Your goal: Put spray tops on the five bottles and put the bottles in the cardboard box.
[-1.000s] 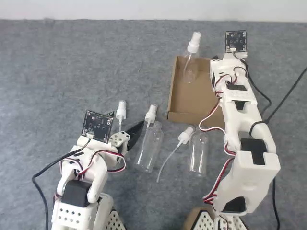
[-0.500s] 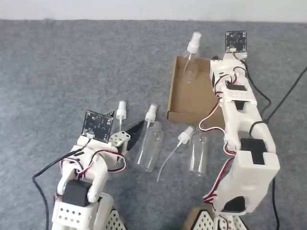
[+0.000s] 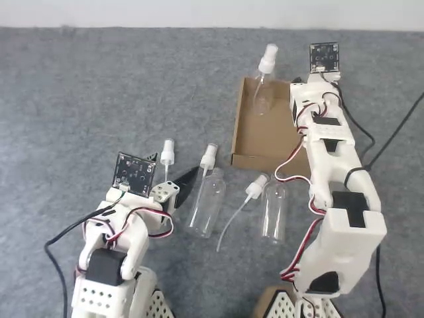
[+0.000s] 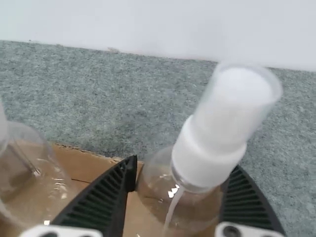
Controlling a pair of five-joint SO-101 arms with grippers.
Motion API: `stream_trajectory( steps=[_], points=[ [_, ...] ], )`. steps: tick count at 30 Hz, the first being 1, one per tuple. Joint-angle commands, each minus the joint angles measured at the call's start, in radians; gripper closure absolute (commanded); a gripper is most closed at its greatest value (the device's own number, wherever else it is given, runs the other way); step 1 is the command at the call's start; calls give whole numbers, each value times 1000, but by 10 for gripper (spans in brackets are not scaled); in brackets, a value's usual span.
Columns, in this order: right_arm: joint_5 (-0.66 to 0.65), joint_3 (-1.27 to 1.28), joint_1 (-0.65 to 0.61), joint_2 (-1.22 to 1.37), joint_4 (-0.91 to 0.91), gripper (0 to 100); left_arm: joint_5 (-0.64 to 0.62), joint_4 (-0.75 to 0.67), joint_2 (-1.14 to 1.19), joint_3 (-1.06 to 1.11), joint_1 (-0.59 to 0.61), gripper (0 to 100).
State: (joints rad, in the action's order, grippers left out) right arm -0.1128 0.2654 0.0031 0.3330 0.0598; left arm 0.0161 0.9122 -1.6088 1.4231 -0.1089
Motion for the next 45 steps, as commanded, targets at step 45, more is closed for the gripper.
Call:
stream_trajectory(
  steps=[45],
  points=[
    [-11,-37,-22,-354,153,662,8,-26,-12,-8,5,706]
  ],
)
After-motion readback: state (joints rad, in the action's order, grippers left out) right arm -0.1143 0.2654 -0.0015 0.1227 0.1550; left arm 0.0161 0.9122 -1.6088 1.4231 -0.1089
